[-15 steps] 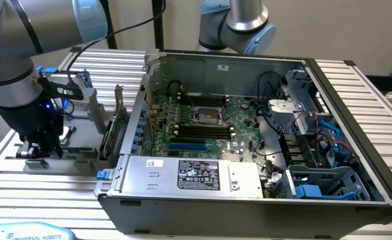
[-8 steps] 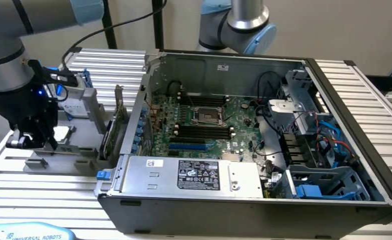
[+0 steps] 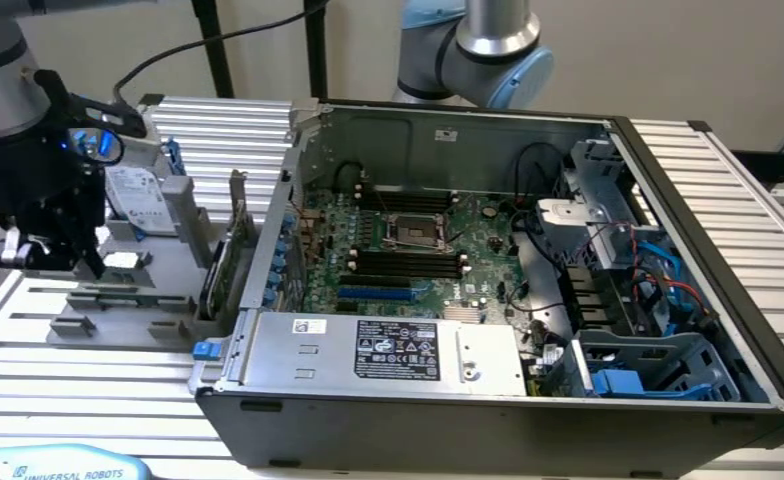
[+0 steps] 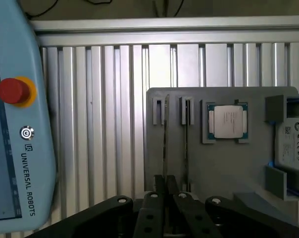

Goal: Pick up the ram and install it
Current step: 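Pick up the ram and move it above insertion slot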

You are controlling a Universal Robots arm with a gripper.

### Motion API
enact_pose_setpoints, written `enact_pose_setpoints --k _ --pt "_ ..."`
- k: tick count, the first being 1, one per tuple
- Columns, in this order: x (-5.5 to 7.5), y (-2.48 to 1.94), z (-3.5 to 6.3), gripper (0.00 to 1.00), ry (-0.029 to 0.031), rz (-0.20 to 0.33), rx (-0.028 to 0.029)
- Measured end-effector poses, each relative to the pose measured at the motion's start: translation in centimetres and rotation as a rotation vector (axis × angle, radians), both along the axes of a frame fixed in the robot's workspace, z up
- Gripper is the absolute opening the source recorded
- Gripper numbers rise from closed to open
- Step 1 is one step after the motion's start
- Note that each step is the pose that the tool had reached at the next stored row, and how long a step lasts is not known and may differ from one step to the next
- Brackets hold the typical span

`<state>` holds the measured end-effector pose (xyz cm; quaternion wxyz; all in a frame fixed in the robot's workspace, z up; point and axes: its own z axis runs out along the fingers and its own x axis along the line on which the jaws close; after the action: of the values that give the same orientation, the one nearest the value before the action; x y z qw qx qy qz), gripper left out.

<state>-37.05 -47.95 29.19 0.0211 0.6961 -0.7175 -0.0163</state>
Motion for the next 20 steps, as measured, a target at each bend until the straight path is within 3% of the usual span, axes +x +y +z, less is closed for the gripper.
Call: enact_pose_setpoints --k 7,20 --pt "0.8 0.23 2.89 0.14 -0.0001 0.0 0.0" --pt "4.4 0.69 6.09 0.14 -0.0002 0.0 0.0001"
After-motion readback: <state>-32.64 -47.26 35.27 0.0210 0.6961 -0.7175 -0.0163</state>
